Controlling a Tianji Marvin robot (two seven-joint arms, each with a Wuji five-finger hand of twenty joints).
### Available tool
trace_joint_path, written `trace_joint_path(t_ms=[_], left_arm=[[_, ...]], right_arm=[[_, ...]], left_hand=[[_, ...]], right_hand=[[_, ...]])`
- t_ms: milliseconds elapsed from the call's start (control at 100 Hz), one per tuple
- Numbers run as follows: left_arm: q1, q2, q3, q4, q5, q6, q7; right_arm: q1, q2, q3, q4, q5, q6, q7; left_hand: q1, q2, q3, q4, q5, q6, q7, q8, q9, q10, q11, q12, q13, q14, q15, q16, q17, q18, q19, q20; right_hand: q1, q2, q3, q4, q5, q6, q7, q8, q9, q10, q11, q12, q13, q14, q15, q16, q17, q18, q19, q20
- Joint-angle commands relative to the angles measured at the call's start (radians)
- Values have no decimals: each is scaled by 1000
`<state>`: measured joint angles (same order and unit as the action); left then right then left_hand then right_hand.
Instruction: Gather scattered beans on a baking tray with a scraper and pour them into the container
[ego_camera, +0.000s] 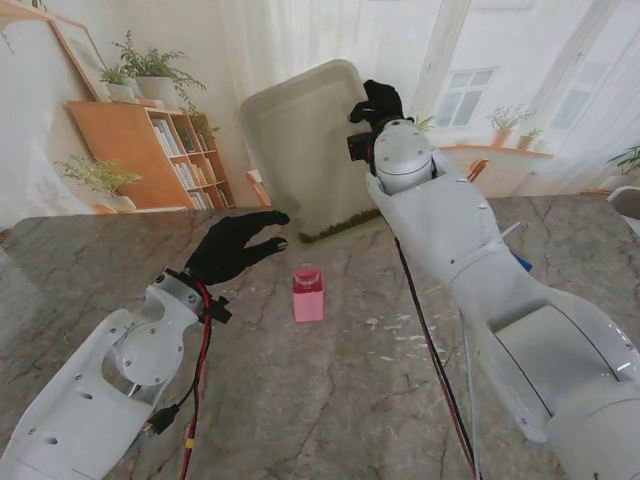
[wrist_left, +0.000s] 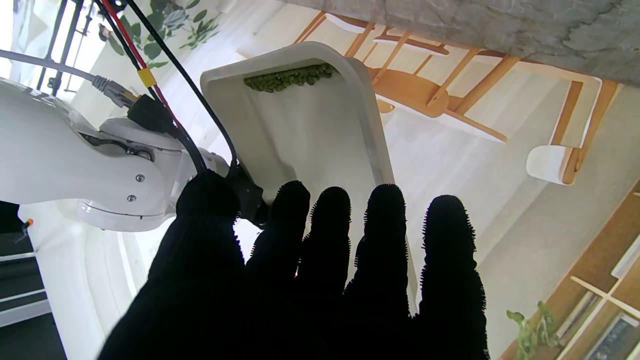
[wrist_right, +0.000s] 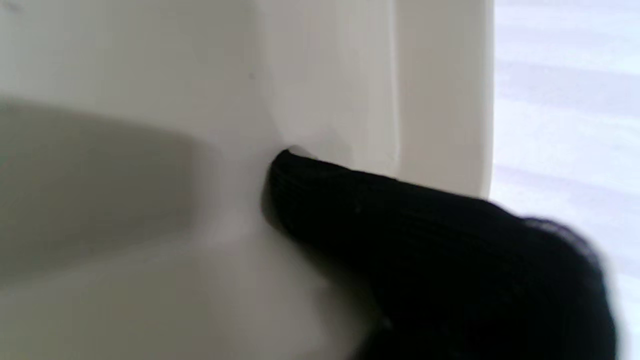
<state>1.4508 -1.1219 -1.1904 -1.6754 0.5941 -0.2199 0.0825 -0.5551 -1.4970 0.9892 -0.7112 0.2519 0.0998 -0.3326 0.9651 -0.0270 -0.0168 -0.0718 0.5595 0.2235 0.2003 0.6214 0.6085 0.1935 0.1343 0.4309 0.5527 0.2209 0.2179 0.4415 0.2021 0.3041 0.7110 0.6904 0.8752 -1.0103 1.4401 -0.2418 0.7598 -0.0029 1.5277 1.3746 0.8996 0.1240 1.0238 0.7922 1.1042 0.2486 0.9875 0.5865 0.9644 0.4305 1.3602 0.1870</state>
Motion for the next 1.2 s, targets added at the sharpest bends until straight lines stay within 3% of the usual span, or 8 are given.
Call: trace_joint_path(t_ms=[0,520,920,1190], left_arm=[[-8,0,6,3,-7,-1,-8],[-45,13,18,-5,-48,20,-105],[-57,16,23,1,-31,16,-116],[-71,16,38,20,-40,12,-121]], right_arm=[[24,-12,2,7,1,-19,18],[78,-48,-18,125,-16,-107,65],[114,-66,-42,195,-53,-177,106],[113,-61,-59,191,-60,-200,124]], left_hand=[[12,56,-24,30,-13,-15,-5,-15,-10,-12,-7,-6,-21,-2,-5,-4,-14,15,-18,-10],[16,41,-24,30,9,-17,0,-15,15,-5,-3,-4,-4,9,-1,0,-7,28,-17,-4],[16,39,-24,29,16,-20,4,-15,27,-6,0,-2,5,10,5,4,-3,30,-11,3],[17,38,-23,30,17,-20,4,-15,27,-6,-1,-2,4,11,4,7,-3,30,-10,5]], right_hand=[[128,73,130,63,30,-48,32,13,83,-218,154,89,64,-167,212,92,145,-329,313,173],[127,75,130,65,32,-51,32,14,86,-221,150,93,67,-171,208,98,146,-329,309,179],[125,77,130,68,34,-55,32,14,87,-223,150,94,68,-171,206,101,146,-329,309,181],[124,78,130,70,34,-57,32,15,90,-226,148,97,70,-170,205,108,145,-329,310,189]])
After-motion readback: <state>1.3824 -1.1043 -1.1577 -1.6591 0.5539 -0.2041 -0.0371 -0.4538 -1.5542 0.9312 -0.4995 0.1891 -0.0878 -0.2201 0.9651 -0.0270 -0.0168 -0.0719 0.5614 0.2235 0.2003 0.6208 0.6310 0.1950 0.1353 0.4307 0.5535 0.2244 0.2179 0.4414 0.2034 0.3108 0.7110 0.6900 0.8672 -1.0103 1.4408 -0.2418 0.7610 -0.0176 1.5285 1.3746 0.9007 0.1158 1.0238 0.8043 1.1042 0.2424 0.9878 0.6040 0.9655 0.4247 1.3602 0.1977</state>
